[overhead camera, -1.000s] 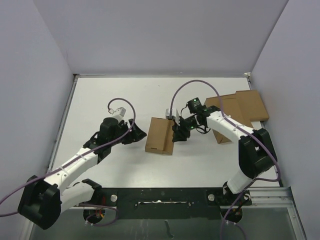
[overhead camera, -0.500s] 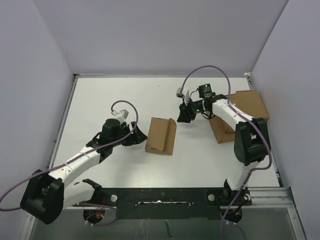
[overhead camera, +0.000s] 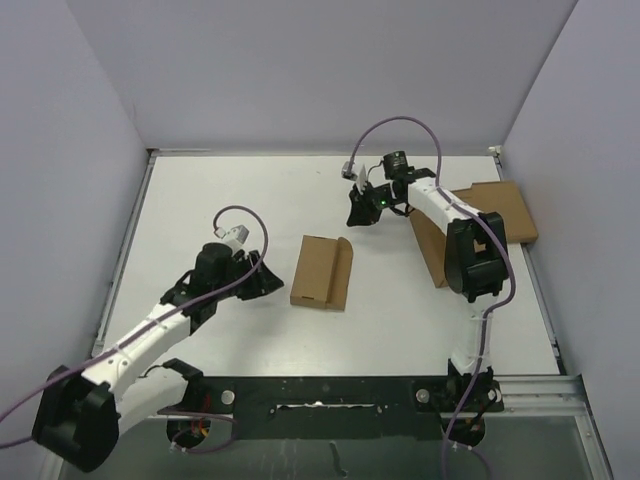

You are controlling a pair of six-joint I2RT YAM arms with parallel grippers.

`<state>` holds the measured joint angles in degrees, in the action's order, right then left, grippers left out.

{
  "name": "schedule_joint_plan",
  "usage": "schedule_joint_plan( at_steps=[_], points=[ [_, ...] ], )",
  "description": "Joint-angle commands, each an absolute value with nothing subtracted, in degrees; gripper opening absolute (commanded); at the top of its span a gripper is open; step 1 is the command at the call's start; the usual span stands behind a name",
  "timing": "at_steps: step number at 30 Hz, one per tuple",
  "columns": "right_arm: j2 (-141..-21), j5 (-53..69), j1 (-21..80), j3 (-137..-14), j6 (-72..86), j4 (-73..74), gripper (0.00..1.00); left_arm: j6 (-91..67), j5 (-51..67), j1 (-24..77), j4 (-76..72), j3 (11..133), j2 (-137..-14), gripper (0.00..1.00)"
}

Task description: Fold the paper box

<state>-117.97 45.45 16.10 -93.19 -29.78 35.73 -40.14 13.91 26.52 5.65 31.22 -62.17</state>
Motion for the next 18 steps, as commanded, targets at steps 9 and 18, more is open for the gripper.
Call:
schedule_joint_plan(
  at_steps=[9, 18],
  points=[
    [-125.12, 39.40, 22.52, -104.69, -34.57, 43.51, 0.03, -50.24, 14.11, 33.90, 8.60, 21.50, -52.30, 0.27],
    [-122.51, 39.78, 23.01, -100.99, -37.69, 45.32, 0.02, -48.52, 14.31, 34.57, 0.68, 24.53, -64.58, 0.28]
  ],
)
